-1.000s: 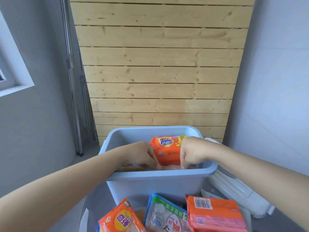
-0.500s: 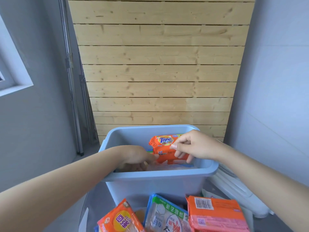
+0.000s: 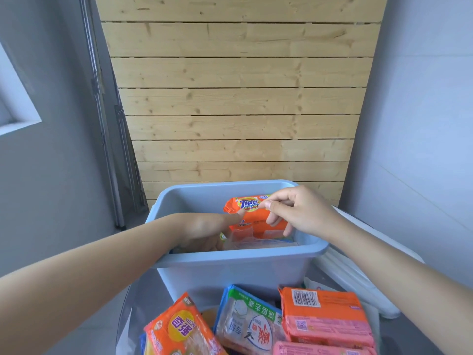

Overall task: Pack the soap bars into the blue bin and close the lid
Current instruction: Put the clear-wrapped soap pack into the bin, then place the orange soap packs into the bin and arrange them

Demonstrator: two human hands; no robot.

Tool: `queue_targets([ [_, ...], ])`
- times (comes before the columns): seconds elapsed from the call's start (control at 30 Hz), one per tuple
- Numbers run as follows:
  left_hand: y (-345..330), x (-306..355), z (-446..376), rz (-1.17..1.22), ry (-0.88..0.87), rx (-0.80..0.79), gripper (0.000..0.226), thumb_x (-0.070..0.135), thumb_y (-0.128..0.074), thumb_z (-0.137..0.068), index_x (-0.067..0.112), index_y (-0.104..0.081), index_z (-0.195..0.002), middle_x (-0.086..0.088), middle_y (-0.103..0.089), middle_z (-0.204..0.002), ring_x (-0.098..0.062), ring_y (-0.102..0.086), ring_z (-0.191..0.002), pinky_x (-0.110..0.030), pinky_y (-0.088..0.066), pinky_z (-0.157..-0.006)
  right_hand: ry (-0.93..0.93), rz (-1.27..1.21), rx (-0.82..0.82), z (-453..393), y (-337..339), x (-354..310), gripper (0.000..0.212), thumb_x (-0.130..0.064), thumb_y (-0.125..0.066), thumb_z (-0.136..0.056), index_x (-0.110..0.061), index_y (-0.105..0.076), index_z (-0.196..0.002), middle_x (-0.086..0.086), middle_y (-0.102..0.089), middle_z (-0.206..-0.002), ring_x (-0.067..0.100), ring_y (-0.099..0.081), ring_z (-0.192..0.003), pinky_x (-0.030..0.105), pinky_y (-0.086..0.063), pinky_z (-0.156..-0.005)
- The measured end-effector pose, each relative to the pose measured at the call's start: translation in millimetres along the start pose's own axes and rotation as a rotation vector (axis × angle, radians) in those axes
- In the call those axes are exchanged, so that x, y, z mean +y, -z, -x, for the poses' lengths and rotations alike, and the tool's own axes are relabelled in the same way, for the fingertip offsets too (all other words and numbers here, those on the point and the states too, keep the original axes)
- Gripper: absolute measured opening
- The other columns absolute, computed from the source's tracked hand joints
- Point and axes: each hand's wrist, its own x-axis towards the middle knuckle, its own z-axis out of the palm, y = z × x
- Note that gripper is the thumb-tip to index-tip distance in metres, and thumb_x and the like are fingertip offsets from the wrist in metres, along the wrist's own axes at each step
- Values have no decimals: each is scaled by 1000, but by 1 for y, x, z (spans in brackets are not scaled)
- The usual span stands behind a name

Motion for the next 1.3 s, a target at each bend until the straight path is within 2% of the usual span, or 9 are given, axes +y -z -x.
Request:
queue_targets([
  [0.27,4,-2,0,52,-92,-68,75,79,-24,-79,9,-48,-86,-6,-49,-70,-18,-51,-60,-23,-46,-60,-4,-17,30,-2,-1,2,17,-30,-57,-89,-22,-71,-89,-4,-73,-71,30,-70,-64,35,-56,-60],
  [0.37,1,2,10,-58,-32,-28,89,82,-16,-77,7,-49,-112,-11,-64,-90,-22,-62,-79,-32,-50,-85,13,-23,56,1,1,0,19,-24,-55,-90,-18,-72,-93,-3,-71,-71,7,-63,-47,20,-51,-54],
  [0.47,-8,8,28,-324,-36,183,90,77,-8,-82,13,-46,-133,-17,-59,-120,-27,-59,-103,-34,-44,-98,72,15,99,13,1,-4,19,-23,-56,-90,-17,-74,-95,-5,-71,-72,-6,-56,-46,12,-44,-55],
  [0.6,-24,9,60,-332,-312,413,64,64,-26,-91,19,-60,-121,-6,-64,-117,-23,-61,-111,-35,-46,-95,204,99,193,46,1,-5,16,-23,-61,-86,-30,-74,-95,-6,-71,-86,11,-61,-84,25,-45,-81],
  [0.73,-56,-3,89,-352,-595,583,49,51,-41,-93,12,-66,-108,1,-66,-99,-14,-59,-91,-31,-45,-86,346,121,259,84,0,-8,17,-18,-65,-84,-29,-74,-93,-26,-63,-81,-5,-51,-93,4,-34,-82],
  [0.83,-93,-21,102,-417,-738,678,34,39,-47,-95,15,-69,-102,8,-65,-81,-5,-53,-73,-21,-41,-72,304,136,199,112,-1,0,16,-19,-66,-83,-30,-73,-91,-28,-61,-80,-12,-51,-90,2,-34,-79],
  [0.93,-119,-37,99,-413,-734,641,27,31,-50,-94,16,-70,-104,6,-71,-101,1,-55,-77,-7,-38,-71,198,135,69,133,-1,10,12,-24,-68,-81,-33,-72,-88,-23,-67,-85,-9,-57,-89,4,-40,-73],
  [1.1,-152,-64,81,-388,-612,526,25,30,-49,-94,19,-69,-106,4,-71,-96,-13,-63,-90,-30,-54,-81,-12,200,-153,157,-1,38,16,-35,-75,-73,-44,-65,-82,-18,-66,-80,-6,-59,-70,15,-46,-68],
  [1.3,-165,-83,69,-570,-537,482,34,45,-53,-90,28,-61,-117,9,-59,-96,-4,-54,-78,-19,-40,-73,-142,303,-246,172,7,51,41,-41,-81,-62,-38,-63,-100,-15,-46,-96,-1,-51,-82,22,-43,-79],
])
